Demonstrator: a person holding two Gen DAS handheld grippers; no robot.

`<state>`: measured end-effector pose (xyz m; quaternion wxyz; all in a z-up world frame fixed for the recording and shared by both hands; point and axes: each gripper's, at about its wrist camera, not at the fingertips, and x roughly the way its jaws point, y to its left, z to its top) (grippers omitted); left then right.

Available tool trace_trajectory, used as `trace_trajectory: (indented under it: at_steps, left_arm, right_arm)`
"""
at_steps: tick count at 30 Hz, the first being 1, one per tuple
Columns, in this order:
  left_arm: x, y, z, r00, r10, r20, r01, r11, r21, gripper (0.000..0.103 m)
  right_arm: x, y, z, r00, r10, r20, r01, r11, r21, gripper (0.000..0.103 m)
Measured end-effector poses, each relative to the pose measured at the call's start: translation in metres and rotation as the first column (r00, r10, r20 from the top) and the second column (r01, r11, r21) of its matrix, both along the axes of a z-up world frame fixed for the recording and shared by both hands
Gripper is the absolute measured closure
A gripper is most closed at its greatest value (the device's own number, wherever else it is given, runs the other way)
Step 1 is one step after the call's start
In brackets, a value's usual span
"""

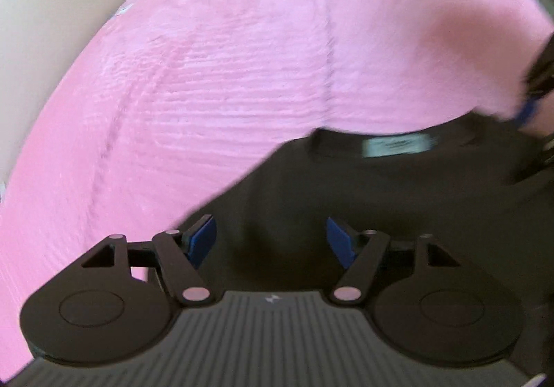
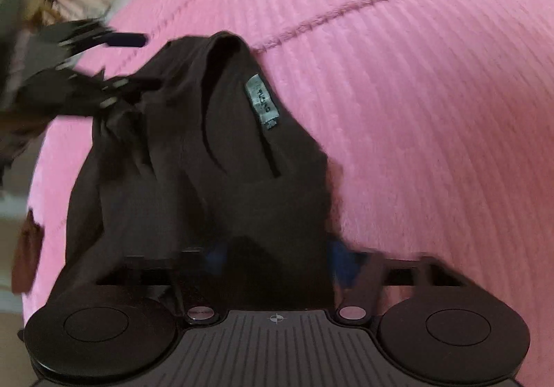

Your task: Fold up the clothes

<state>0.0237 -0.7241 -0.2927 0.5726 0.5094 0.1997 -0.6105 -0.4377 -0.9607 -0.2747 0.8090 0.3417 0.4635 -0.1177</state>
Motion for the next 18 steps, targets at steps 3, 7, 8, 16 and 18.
trace_trajectory:
  at_steps: [3, 7, 8, 16, 18]
  left_arm:
    - [0.014, -0.028, -0.028, 0.994, -0.093, 0.064, 0.09, 0.995, 0.052, 0.037]
    - [0.022, -0.045, -0.045, 0.978, -0.205, 0.039, 0.199, 0.972, 0.125, 0.038]
    - [0.024, -0.048, -0.043, 0.978, -0.207, 0.004, 0.204, 0.968, 0.145, 0.065]
    - [0.004, 0.015, 0.067, 0.998, -0.033, -0.05, 0.033, 0.999, 0.005, 0.103]
    - [-0.006, 0.043, 0.116, 0.998, 0.024, -0.066, -0.028, 0.998, -0.061, 0.103]
  right_arm:
    - [-0.013, -0.009, -0.004, 0.999, -0.022, 0.046, 0.021, 1.0, 0.02, 0.1]
    - [-0.032, -0.022, 0.017, 0.996, -0.023, 0.088, 0.025, 0.999, -0.026, 0.101]
    - [-0.038, -0.026, 0.026, 0.995, -0.029, 0.1, 0.034, 0.998, -0.049, 0.101]
    - [-0.062, -0.043, 0.139, 0.986, 0.012, 0.166, 0.034, 0.963, -0.269, 0.102]
    - [-0.072, -0.046, 0.178, 0.983, 0.018, 0.183, 0.042, 0.946, -0.321, 0.102]
